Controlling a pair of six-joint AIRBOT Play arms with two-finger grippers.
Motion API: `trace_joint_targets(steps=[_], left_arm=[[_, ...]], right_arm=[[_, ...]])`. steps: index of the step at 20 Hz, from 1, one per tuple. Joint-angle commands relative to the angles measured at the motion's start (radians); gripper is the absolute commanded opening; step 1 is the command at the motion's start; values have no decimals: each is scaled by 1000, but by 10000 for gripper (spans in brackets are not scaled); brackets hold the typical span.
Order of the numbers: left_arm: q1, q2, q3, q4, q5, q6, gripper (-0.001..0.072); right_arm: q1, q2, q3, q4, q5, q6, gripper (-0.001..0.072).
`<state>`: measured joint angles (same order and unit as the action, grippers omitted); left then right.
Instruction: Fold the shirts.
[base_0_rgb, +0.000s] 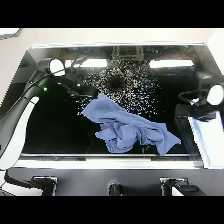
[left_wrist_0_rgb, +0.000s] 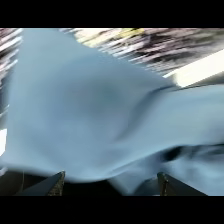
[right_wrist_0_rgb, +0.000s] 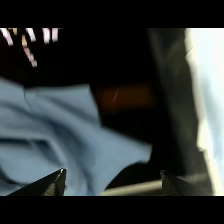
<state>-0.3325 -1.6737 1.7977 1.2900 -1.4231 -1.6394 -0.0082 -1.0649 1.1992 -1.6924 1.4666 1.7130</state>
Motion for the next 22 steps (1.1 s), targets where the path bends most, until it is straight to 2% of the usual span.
trace_joint_targets(steps=[1,7,8,10,14,17,19,20,21,22], left_arm=[[139,1,-151,32,-6,-15,712],[215,-17,-426,-200,242,-10,704],[214,-26,-439,-225,266,-7,704],[207,-51,-442,-258,297,-7,636],[188,-82,-442,-326,371,-7,620],[175,-90,-442,-326,396,-8,438],[175,-90,-440,-325,396,-5,164],[175,-89,-438,-326,396,14,81],[175,-85,-438,-326,396,29,27],[175,-83,-438,-326,396,40,27]], right_arm=[[0,-47,-106,59,-1,1,674],[0,-47,-112,116,6,1,674],[0,-47,-112,139,13,1,674],[0,-47,-112,182,32,1,674],[0,-47,-112,141,50,0,702],[-1,-47,-116,41,12,3,705],[-5,-50,-150,-40,-37,27,703],[-32,-55,-176,-24,-71,40,686],[-71,-62,-201,24,-108,42,671],[-122,-75,-224,93,-143,36,671]])
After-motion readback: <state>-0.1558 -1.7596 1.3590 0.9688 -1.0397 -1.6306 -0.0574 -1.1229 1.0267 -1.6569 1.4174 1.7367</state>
